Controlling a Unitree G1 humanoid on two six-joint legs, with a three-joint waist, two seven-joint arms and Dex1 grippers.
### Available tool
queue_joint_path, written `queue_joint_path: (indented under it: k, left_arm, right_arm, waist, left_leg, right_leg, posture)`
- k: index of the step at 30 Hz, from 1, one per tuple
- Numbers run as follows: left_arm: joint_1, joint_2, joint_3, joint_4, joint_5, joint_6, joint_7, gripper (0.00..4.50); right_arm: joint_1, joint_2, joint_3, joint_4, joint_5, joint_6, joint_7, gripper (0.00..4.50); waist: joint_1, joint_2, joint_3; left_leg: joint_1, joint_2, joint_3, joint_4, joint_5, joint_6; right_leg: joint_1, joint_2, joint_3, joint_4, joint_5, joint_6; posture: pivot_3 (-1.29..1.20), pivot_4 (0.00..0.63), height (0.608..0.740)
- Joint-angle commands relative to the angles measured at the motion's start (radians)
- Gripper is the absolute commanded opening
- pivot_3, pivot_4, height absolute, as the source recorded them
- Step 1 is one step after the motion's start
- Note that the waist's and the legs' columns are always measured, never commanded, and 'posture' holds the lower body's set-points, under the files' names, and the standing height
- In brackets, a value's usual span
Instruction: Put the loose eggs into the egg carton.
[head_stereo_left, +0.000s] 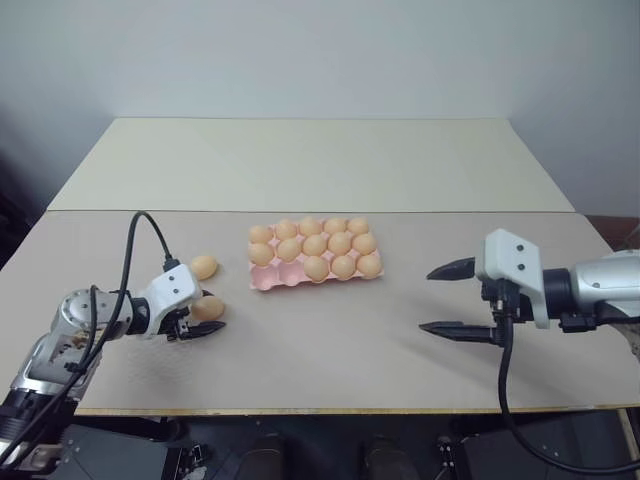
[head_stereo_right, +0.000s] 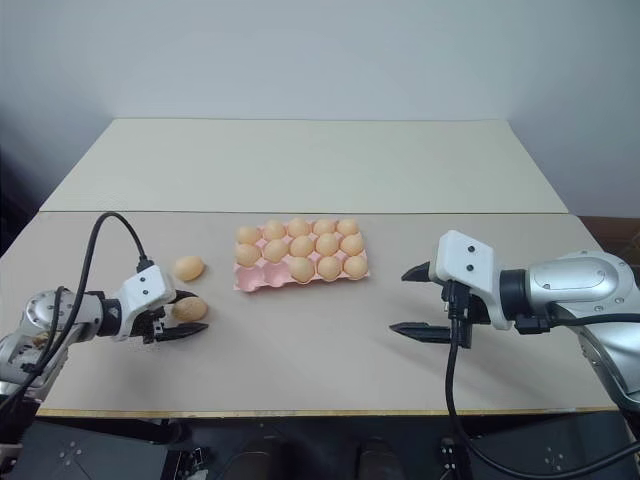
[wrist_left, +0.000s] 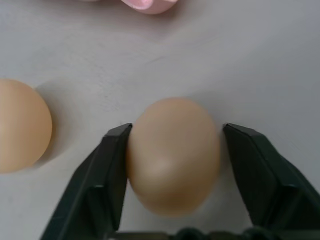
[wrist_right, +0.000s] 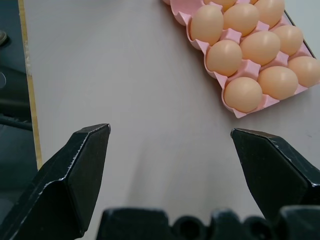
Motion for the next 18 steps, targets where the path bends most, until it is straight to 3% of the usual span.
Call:
queue_joint_path:
  k: [1,6,12,18]
  left_arm:
    - [-0.001,-0.007,0.015,0.009,0.004,-0.015,0.022,2.23]
    - [-0.004,-0.058,0.091,-0.021,-0.104,-0.044,-0.001,2.23]
    - [-0.086,-0.149,0.221,-0.057,-0.398,0.029,-0.090,2.23]
    - [-0.210,-0.227,0.153,0.034,-0.397,0.010,-0.114,2.23]
  right_arm:
    - [-0.007,-0.005,-0.034,-0.022,0.006,0.002,-0.020,4.50]
    - [-0.009,0.006,-0.028,-0.028,0.008,0.001,-0.046,4.50]
    - [0.007,0.028,-0.036,-0.054,0.009,0.006,-0.099,4.50]
    - [0.030,0.062,-0.042,-0.104,0.013,0.022,-0.174,4.50]
  waist:
    - [-0.001,0.000,0.000]
    - [0.000,0.000,0.000]
    - [0.003,0.000,0.000]
    - [0.006,0.000,0.000]
  left_leg:
    - [0.000,0.000,0.000,0.000,0.000,0.000]
    - [-0.001,0.000,0.000,0.000,0.000,0.000]
    - [-0.004,0.001,-0.002,0.002,0.000,0.000]
    - [-0.004,-0.001,-0.003,0.004,0.000,0.000]
  right_leg:
    - [0.000,0.000,0.000,0.000,0.000,0.000]
    - [0.000,0.000,0.000,-0.001,0.000,0.000]
    - [-0.002,-0.001,-0.002,0.000,0.000,0.000]
    - [0.000,0.000,-0.003,0.000,0.000,0.001]
  posture:
    - [0.00,0.150,0.740]
    - [0.00,0.150,0.740]
    - [0.00,0.150,0.740]
    - [0.00,0.150,0.740]
